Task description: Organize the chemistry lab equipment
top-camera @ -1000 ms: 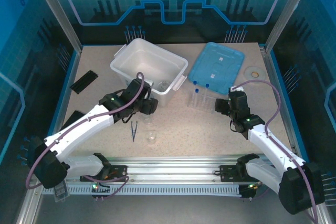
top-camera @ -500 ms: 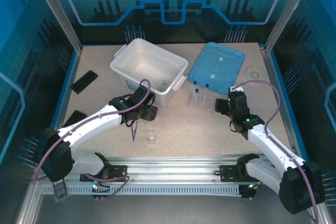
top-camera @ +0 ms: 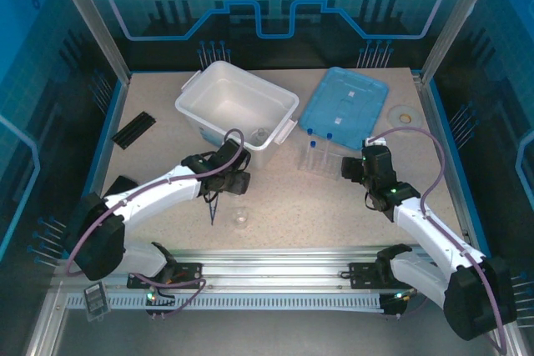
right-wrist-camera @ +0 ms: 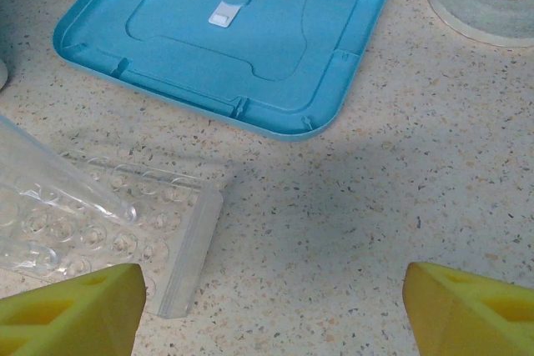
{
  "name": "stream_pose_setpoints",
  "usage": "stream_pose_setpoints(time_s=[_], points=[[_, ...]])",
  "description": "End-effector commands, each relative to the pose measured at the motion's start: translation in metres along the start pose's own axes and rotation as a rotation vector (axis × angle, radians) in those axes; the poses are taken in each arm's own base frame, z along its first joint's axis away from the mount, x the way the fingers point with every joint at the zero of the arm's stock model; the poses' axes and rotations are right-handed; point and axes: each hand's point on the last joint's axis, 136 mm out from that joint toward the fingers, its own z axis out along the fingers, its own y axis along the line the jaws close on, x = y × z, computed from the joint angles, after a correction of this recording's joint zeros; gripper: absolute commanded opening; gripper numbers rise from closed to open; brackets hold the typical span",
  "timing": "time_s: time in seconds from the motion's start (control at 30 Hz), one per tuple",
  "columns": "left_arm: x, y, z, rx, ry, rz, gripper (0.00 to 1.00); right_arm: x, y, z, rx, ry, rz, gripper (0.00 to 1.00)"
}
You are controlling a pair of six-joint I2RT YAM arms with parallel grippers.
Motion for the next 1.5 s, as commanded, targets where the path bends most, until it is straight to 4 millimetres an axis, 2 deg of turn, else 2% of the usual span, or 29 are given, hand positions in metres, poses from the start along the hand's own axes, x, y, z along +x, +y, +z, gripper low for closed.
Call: stream_pose_setpoints(time_s=[0.0,0.2,0.47,0.77,0.93,1.2,1.47], points=[[0.009,-0.001,0.008,0.004,0.021,-0.019,0.61,-0.005,0.002,0.0,0.004,-0.021,-0.013,0.82],[0.014,0.0,0.014,0.006,0.034,-0.03,0.58,-0.004,0.002,0.0,0.004,-0.018,-0.015,0.82],[0.012,0.001,0.02,0.008,0.03,-0.036,0.55,-0.005,0.003,0.0,0.005,-0.018,-0.016,0.82],[0.009,0.002,0.018,0.005,0.024,-0.034,0.44,-0.004,0.002,0.001,0.007,-0.015,-0.016,0.82],[0.009,0.004,0.015,-0.003,0.025,-0.031,0.33,-0.005,0.003,0.001,0.006,-0.016,-0.015,0.82],[0.003,0.008,-0.002,-0.007,0.004,-0.034,0.24,-0.005,0.002,0.001,0.009,-0.017,-0.016,0.82],[-0.005,0.015,-0.04,-0.003,-0.031,-0.016,0.22,-0.005,0.002,0.0,0.006,-0.02,-0.016,0.82]])
